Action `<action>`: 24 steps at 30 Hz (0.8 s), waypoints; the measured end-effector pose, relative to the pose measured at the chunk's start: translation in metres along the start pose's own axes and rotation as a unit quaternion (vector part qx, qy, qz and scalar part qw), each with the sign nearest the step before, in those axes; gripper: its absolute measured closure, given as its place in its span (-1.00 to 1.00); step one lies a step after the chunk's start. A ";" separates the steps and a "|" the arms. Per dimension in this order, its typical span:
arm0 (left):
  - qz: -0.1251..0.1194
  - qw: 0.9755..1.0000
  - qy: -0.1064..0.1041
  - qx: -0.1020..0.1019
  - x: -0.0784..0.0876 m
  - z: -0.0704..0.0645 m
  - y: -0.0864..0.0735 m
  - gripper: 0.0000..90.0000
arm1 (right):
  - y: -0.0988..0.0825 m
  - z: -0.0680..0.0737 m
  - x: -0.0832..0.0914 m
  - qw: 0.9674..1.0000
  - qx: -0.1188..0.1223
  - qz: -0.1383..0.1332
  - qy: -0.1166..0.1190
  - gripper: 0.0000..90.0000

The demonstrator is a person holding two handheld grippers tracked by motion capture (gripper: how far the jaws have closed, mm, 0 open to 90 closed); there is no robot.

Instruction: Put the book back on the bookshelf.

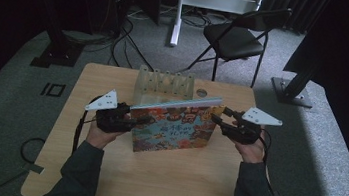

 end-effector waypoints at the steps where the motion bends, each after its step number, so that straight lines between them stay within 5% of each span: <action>1: 0.000 1.000 0.000 -0.001 0.000 0.000 0.000 0.36 | 0.000 0.000 0.000 1.000 0.001 0.000 0.000 0.12; 24: 0.001 1.000 -0.005 0.012 -0.021 0.000 -0.013 0.41 | -0.019 -0.009 0.007 1.000 -0.026 -0.003 -0.011 0.11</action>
Point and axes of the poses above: each handheld gripper's, and its own axes: x roughly backward along the jaws, y roughly out of its top, z roughly to its left, the point moved 2 cm from there along -x, roughly forward along the jaws, and after that the axes turned 3 degrees about -x, right-handed, at the moved point
